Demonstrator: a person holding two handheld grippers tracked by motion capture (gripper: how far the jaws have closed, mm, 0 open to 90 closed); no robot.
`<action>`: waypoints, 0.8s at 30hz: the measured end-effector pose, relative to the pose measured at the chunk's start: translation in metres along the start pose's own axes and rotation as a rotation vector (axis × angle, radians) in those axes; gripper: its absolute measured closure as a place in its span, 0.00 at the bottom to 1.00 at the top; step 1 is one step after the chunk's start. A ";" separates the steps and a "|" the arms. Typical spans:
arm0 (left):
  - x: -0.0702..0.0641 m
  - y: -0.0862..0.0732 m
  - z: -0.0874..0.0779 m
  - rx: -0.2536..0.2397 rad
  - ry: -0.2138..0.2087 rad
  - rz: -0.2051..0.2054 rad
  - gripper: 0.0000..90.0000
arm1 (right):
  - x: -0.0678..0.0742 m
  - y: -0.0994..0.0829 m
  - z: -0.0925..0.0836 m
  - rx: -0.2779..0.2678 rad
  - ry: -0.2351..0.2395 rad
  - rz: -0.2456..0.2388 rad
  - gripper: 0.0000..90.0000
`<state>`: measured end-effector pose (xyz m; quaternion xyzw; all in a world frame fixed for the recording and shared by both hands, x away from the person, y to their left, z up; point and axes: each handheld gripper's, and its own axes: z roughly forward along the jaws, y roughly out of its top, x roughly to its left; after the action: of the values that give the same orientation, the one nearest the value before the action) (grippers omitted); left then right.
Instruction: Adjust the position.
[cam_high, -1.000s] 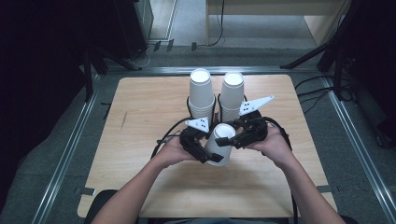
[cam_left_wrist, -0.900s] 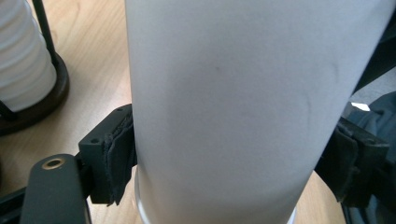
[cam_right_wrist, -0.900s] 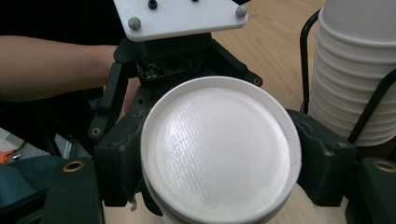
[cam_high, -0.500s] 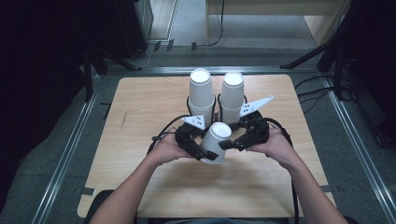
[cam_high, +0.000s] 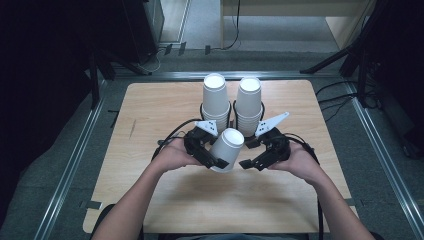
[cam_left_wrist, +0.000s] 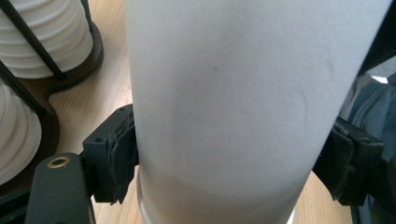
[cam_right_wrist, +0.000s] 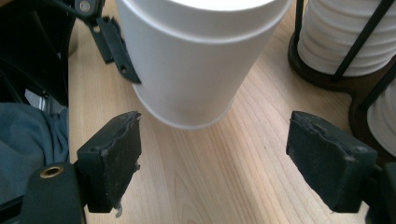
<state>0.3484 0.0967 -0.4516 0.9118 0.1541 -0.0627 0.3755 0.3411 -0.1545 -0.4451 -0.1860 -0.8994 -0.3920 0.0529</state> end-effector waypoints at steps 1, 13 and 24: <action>0.000 0.001 0.000 0.006 0.007 0.006 0.20 | 0.000 -0.001 0.000 0.004 0.000 -0.005 0.21; 0.001 0.007 0.001 0.128 0.024 0.036 0.20 | 0.003 -0.011 0.008 0.046 -0.011 -0.068 0.21; 0.007 0.010 0.006 0.237 0.036 0.067 0.20 | 0.000 -0.010 0.011 0.043 -0.003 -0.063 0.21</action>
<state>0.3579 0.0874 -0.4509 0.9554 0.1218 -0.0518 0.2639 0.3374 -0.1529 -0.4590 -0.1571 -0.9132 -0.3736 0.0431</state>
